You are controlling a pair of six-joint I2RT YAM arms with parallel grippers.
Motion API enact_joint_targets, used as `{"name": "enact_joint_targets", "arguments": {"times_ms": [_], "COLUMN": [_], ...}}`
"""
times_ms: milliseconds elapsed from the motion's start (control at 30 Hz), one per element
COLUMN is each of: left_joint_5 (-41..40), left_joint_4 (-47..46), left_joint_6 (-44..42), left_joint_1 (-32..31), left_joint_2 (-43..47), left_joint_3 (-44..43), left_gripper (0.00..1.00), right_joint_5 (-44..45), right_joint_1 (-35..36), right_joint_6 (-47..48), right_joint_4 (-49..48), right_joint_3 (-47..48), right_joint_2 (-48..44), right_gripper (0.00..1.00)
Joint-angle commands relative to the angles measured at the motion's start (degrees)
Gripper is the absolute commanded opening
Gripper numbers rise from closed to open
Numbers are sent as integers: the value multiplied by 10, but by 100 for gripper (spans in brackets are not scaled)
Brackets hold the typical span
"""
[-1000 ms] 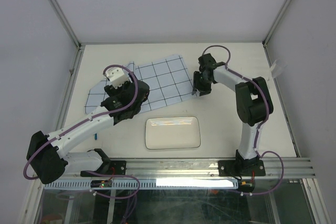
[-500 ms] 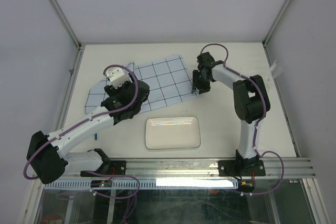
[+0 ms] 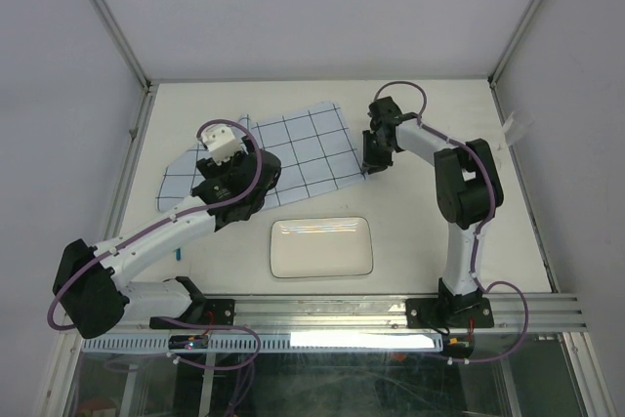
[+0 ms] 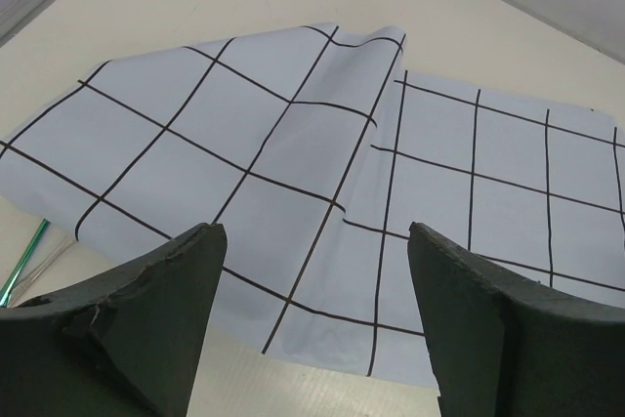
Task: Set the dinner table for one person
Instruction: Flatten out the napkin at the center of the board.
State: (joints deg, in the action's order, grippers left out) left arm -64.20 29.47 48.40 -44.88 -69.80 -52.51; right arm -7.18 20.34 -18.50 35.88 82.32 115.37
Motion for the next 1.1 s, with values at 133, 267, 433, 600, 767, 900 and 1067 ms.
{"name": "enact_joint_targets", "arguments": {"times_ms": [133,267,433,600,767,900,1067], "left_joint_5": [-8,-8,8,23,25,25,28], "left_joint_4": [-19,-19,-21,-22,-21,-21,-21], "left_joint_6": [1,2,3,11,15,19,20], "left_joint_1": [3,3,2,3,3,3,3], "left_joint_2": [1,-3,-36,-74,-94,-104,-117], "left_joint_3": [-7,-8,-13,-24,-30,-30,-36], "left_gripper": [79,79,79,80,80,81,81], "right_joint_5": [-21,-18,9,37,49,64,81], "right_joint_1": [0,0,-2,-22,-58,-71,-80], "right_joint_6": [2,2,5,6,-3,-2,-3], "right_joint_4": [-1,0,3,11,5,13,21], "right_joint_3": [20,23,29,27,12,12,2], "right_joint_2": [-3,-5,-11,-25,-54,-62,-76], "right_gripper": [0,0,0,0,0,0,0]}}
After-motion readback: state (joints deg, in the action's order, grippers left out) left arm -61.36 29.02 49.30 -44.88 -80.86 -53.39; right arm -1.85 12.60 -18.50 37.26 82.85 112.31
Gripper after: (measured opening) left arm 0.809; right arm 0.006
